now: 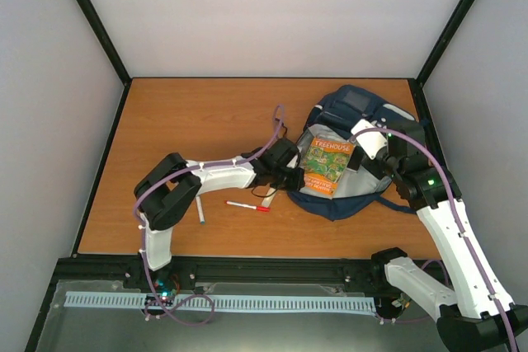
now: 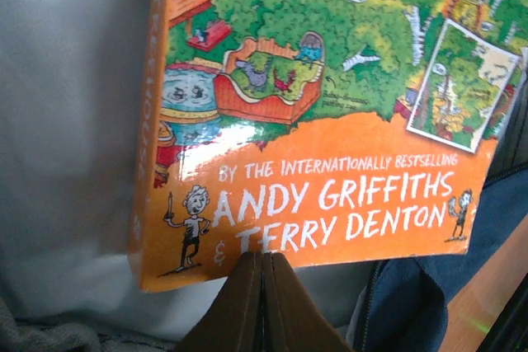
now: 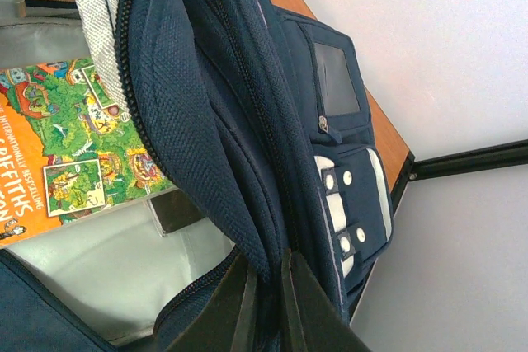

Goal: Pack the student bag
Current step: Place the book in the student bag.

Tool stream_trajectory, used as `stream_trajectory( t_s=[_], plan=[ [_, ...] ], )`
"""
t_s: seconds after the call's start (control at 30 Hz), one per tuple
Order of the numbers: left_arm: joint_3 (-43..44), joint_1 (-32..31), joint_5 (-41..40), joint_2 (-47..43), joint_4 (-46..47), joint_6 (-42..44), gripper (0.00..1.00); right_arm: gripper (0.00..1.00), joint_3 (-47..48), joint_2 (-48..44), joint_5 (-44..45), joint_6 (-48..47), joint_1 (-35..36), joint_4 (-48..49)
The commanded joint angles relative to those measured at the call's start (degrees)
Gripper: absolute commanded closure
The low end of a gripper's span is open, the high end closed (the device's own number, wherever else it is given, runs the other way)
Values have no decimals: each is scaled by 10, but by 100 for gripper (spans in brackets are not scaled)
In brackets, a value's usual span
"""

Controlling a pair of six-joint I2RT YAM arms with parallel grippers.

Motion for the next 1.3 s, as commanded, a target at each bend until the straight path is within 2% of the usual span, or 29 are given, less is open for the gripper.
stream_trajectory(
  t_s=[0.0, 0.43, 0.57, 0.67, 0.77, 0.9, 1.07, 1.27],
  plan=[
    [32, -9, -58, 31, -95, -34, 99, 97, -5, -23, -8, 11, 1, 43],
    [65, -10, -66, 69, -116, -132, 99, 97, -31, -47, -43, -9, 1, 27],
    [61, -10, -60, 78, -44, -140, 99, 97, -40, -66, -109, -43, 1, -18],
    [31, -10, -84, 64, 48, -164, 99, 97, -50, -84, -154, -70, 1, -52],
    [32, -9, -106, 69, 95, -177, 99, 97, -55, -96, -181, -83, 1, -74],
    [44, -9, -127, 85, 139, -196, 99, 97, -55, -99, -185, -89, 1, -86],
    [56, -10, -113, 99, 192, -217, 99, 97, -57, -102, -168, -96, 1, -87],
    [-16, -10, -143, 4, 181, -230, 99, 97, -72, -103, -141, -86, 1, -67]
  ],
)
